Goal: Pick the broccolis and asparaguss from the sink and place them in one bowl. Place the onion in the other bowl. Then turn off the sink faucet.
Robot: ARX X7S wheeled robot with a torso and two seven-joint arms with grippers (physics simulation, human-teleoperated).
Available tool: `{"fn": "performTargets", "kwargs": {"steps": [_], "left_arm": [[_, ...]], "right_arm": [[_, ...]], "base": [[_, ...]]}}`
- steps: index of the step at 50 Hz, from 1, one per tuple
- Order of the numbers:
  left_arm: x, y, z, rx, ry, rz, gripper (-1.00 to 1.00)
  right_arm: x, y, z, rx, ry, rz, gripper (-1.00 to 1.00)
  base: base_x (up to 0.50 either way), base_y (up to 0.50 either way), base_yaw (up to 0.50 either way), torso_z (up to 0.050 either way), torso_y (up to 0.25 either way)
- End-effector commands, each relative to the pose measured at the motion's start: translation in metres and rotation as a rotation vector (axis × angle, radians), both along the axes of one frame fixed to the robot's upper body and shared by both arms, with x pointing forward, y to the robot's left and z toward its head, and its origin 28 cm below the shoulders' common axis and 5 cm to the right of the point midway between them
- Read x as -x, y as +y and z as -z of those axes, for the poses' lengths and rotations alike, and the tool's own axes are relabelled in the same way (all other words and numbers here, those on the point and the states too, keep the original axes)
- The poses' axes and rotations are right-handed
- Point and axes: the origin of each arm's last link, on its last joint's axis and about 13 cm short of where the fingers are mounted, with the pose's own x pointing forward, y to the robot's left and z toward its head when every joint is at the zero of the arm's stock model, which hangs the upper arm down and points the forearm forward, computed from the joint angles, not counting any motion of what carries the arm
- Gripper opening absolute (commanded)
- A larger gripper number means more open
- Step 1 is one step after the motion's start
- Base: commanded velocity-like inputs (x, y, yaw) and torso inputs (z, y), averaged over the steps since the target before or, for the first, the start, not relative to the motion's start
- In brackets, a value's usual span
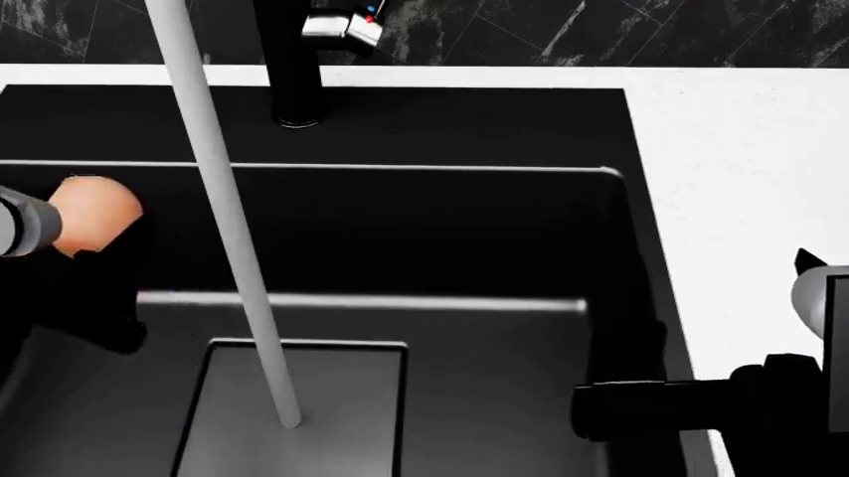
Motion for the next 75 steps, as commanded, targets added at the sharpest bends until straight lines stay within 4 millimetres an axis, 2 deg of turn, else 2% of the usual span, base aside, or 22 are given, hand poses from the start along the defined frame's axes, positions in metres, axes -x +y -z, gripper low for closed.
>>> {"fn": "performTargets", "kwargs": {"steps": [1,23,41,69,75], "left_arm": [[0.014,0.007,-0.018,0.082,-0.051,0.009,-1.0],[0.023,-0.003,-0.015,0.089,-0.048,0.079,-1.0],[0.018,-0.005,-0.017,0.113,-0.05,0.086,-1.0],[0.017,-0.008,-0.014,0.126,-0.054,0.077,-1.0],[0.017,-0.008,-0.015,0.13,-0.054,0.081,-1.0]], "right_arm": [[0.004,-0.001,-0.001,0.002,-0.006,0.025,1.0],[0.008,-0.001,0.007,-0.006,-0.007,0.042,1.0],[0.01,-0.002,0.005,0.029,-0.002,0.067,1.0],[0.008,-0.002,0.009,0.056,-0.023,0.07,1.0],[0.01,-0.002,0.01,0.048,-0.033,0.074,1.0]], "base": [[0.0,0.0,0.0,0.0,0.0],[-0.34,-0.02,0.0,0.001,0.0],[-0.21,-0.48,0.0,0.0,0.0],[0.13,-0.5,0.0,0.0,0.0],[0.17,-0.16,0.0,0.0,0.0]]}}
